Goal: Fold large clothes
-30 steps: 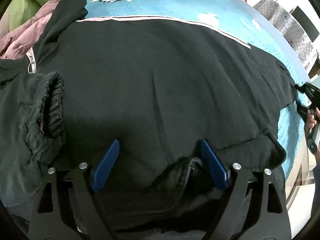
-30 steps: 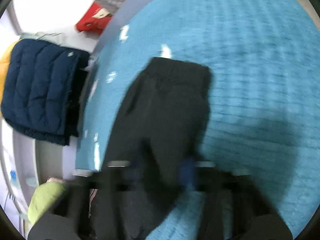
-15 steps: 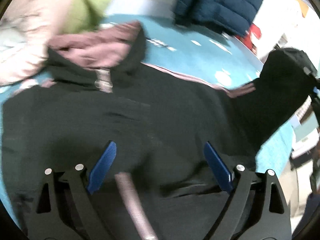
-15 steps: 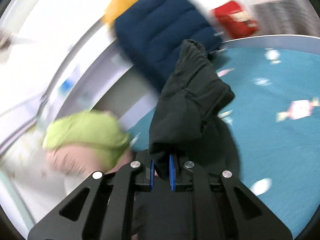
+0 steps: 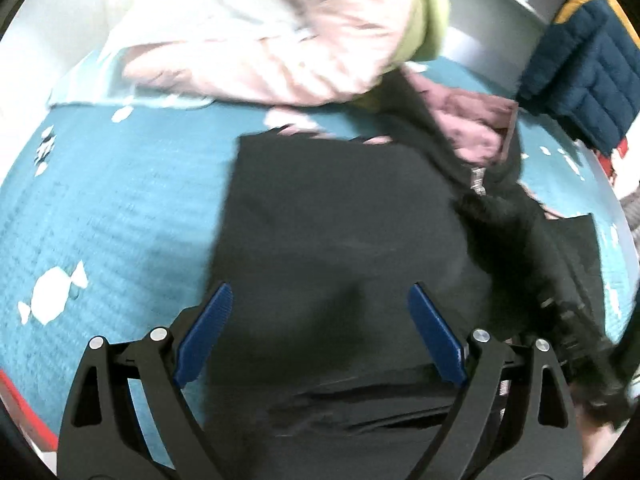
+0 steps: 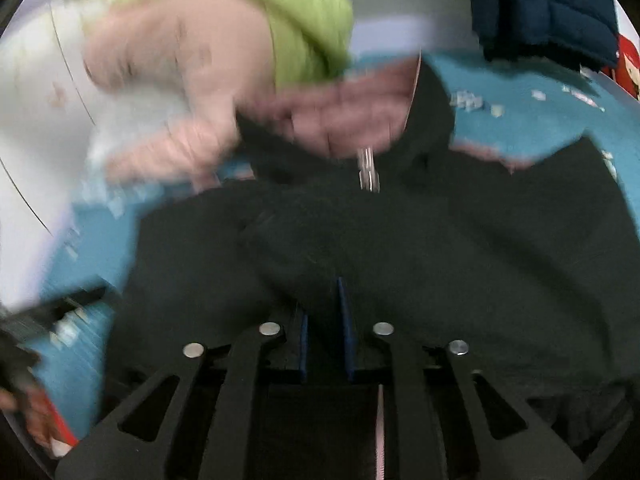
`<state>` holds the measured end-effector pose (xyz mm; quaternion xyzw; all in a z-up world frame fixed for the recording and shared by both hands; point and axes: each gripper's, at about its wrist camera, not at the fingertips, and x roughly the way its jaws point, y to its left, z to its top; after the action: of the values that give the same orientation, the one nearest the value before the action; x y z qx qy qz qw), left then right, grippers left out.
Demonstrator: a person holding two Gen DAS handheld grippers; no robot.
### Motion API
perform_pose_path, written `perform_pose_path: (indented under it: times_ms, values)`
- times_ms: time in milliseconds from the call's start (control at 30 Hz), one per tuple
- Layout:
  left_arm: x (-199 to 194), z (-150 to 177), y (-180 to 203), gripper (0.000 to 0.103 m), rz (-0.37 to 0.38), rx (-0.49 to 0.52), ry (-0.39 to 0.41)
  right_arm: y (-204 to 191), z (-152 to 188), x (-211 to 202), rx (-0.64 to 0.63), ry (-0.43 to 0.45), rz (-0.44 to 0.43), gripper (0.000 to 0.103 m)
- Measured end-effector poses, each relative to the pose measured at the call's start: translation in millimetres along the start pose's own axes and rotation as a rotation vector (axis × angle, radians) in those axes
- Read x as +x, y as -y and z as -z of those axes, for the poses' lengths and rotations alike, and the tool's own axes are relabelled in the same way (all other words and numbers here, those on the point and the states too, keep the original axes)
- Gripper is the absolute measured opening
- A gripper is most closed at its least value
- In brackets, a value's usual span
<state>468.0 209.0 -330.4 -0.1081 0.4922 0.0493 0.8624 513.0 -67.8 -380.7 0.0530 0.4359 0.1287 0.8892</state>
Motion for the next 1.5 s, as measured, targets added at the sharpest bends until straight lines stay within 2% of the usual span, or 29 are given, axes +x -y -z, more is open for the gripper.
perform_pose_path:
  times_ms: [67, 200, 267, 333, 433, 500, 567, 600, 700, 733, 800, 867, 967, 1000, 1033, 1100, 1200, 1267, 1333, 1433, 1500]
  values:
    - [6, 5, -8, 0.090, -0.004, -0.009, -0.028, 3, 15, 15, -0.029, -0.036, 0.049, 0.024]
    - [18, 10, -9, 0.090, 0.027, -0.023, -0.054, -19, 11, 4, -0.158, -0.035, 0.050, 0.061]
    - [19, 10, -5, 0.090, 0.046, -0.024, -0.058, -29, 9, -15, -0.194, -0.024, 0.006, 0.062]
    - [17, 10, 2, 0.090, 0.058, -0.013, -0.049, -36, 7, -31, -0.169, -0.014, -0.044, 0.063]
    - [15, 6, 12, 0.090, 0.075, 0.009, -0.048, -22, -8, -61, -0.053, 0.030, -0.133, 0.063]
    - [13, 2, 18, 0.090, 0.079, 0.018, -0.038, 3, -18, -68, 0.018, 0.052, -0.113, 0.063]
    - [16, -2, 25, 0.090, 0.081, 0.029, -0.039, 26, -25, -55, 0.049, 0.022, -0.095, 0.037]
    - [18, -5, 27, 0.090, 0.080, 0.033, -0.041, 37, -27, -41, 0.068, -0.019, -0.092, 0.016]
    - [25, -13, 38, 0.090, 0.083, 0.048, -0.046, 68, -15, 27, 0.121, -0.223, -0.097, 0.001]
    - [29, -17, 43, 0.090, 0.090, 0.053, -0.052, 73, -7, 52, 0.122, -0.303, -0.096, 0.000]
    - [37, -24, 51, 0.090, 0.095, 0.070, -0.061, 82, -5, 64, 0.159, -0.321, -0.141, 0.000]
    - [45, -38, 61, 0.090, 0.107, 0.099, -0.069, 80, -18, 51, 0.148, -0.311, -0.153, 0.001]
    - [56, -64, 68, 0.090, 0.130, 0.107, -0.072, 77, -52, 17, 0.085, -0.196, -0.157, 0.016]
    - [59, -78, 73, 0.090, 0.123, 0.122, -0.057, 81, -68, 11, 0.079, -0.155, -0.153, 0.038]
    - [63, -94, 79, 0.090, 0.126, 0.140, -0.041, 86, -85, 12, 0.068, -0.127, -0.131, 0.052]
    - [72, -122, 87, 0.090, 0.121, 0.155, -0.015, 91, -119, 19, 0.017, -0.082, -0.085, 0.052]
    - [90, -165, 103, 0.092, 0.027, 0.190, 0.035, 99, -168, 40, -0.046, -0.021, -0.009, 0.052]
    - [112, -192, 114, 0.092, -0.014, 0.209, 0.025, 108, -198, 60, -0.052, 0.001, 0.003, 0.052]
    - [131, -208, 117, 0.092, -0.059, 0.210, 0.006, 114, -229, 79, -0.052, 0.042, 0.056, 0.053]
    - [162, -226, 119, 0.092, -0.106, 0.209, -0.028, 116, -258, 103, -0.053, 0.033, 0.106, 0.055]
    - [179, -235, 119, 0.092, -0.136, 0.213, -0.044, 115, -275, 128, -0.049, -0.008, 0.138, 0.056]
